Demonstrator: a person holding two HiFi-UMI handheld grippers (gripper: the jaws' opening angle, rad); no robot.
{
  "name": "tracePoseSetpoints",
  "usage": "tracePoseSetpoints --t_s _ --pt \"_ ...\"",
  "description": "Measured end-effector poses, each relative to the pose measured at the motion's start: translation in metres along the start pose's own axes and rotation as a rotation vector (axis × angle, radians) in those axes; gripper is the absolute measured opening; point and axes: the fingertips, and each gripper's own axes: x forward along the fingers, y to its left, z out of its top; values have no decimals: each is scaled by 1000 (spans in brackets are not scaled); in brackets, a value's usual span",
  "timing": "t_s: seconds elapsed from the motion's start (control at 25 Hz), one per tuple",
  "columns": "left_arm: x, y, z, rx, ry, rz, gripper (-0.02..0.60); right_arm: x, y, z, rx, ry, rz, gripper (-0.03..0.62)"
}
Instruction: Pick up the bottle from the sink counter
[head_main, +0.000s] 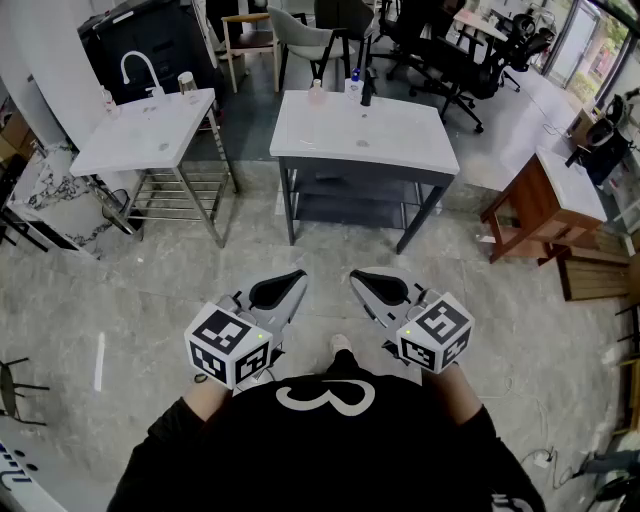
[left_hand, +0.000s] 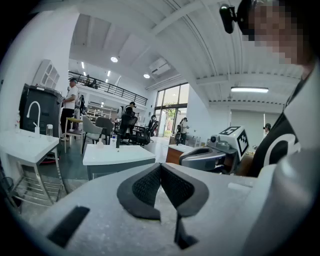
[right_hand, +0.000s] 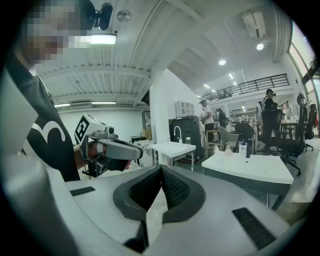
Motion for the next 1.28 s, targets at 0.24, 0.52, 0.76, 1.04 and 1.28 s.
tracePoseSetpoints --t_s 0.24,0.52,0.76,1.04,1.28 --pt "-17 3 7 20 -5 6 15 4 11 9 -4 -7 1 14" --pt "-24 3 5 -1 -20 -14 15 6 24 9 0 -1 17 14" --pt "-17 5 1 -8 -6 -20 15 11 14 4 49 -13 17 15" --pt "-4 19 -2 -45 9 -1 15 22 3 4 65 -19 63 15" --pt "21 39 1 -65 28 11 15 35 -33 5 99 -26 53 15"
